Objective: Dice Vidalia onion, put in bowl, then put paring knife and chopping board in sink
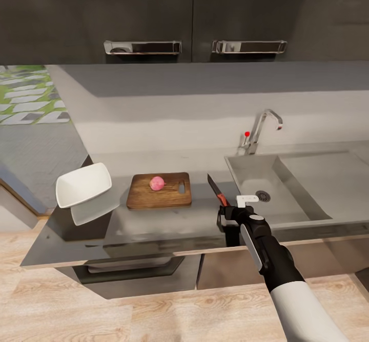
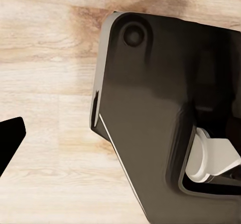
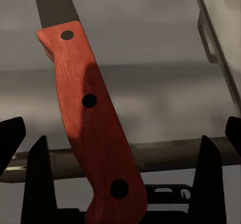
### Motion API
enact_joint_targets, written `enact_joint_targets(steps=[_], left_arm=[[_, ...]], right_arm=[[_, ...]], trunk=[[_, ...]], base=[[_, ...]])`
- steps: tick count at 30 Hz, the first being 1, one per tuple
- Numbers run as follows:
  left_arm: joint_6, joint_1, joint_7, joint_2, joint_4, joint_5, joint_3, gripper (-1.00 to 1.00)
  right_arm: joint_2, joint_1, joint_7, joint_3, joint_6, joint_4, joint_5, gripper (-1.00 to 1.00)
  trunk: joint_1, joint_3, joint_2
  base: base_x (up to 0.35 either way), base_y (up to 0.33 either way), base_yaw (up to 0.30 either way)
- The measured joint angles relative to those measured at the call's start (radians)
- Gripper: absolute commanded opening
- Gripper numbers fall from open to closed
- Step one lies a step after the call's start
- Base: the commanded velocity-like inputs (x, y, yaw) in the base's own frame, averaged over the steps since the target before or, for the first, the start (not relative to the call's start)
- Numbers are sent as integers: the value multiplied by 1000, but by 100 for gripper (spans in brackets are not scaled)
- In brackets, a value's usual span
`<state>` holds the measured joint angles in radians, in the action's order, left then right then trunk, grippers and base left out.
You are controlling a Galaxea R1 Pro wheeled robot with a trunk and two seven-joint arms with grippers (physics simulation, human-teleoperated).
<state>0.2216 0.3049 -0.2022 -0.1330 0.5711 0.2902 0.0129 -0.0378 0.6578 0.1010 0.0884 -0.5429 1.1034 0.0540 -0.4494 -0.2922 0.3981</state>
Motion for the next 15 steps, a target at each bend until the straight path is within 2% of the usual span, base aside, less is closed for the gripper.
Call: enact_joint_targets(steps=[15], left_arm=[[0,0,0,0,-1,0,0,100]], right_arm=[[0,0,0,0,0,0,0,100]], trunk=[[0,-2,0]], base=[[0,0,0]])
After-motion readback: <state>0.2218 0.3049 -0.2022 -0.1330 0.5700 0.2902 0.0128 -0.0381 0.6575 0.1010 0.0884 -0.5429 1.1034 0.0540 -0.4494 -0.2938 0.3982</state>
